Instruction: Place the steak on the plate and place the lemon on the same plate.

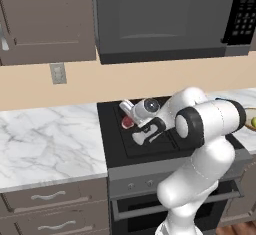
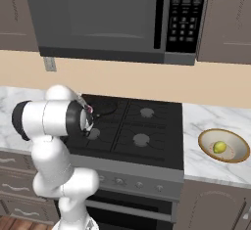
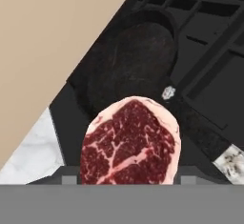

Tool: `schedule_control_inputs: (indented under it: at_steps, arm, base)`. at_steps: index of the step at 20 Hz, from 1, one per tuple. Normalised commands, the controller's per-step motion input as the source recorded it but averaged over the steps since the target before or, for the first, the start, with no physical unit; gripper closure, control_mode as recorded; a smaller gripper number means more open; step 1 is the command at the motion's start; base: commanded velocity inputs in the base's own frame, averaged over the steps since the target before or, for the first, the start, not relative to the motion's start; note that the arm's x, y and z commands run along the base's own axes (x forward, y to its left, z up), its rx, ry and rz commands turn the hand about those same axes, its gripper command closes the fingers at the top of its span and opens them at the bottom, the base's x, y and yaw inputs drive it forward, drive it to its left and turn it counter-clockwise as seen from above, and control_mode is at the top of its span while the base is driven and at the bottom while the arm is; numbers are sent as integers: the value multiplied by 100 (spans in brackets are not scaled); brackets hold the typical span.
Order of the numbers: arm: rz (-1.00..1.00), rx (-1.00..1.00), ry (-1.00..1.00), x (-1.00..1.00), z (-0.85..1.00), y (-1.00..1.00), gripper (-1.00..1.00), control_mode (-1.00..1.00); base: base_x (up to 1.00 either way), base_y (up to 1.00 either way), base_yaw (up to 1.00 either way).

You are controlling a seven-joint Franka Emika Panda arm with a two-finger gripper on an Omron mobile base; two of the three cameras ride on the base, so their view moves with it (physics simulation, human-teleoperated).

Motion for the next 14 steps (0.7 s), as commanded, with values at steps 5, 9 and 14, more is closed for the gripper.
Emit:
schedule_control_inputs:
  at_steps: [5, 9, 14]
  arm:
    - [4, 6, 19, 0, 100, -45, 100, -100]
    - [7, 12, 16, 0, 100, -44, 100, -100]
    - [2, 3, 19, -5, 90, -29, 100, -100]
  base:
    - [0, 0, 0]
    - [0, 0, 0]
    - [0, 0, 0]
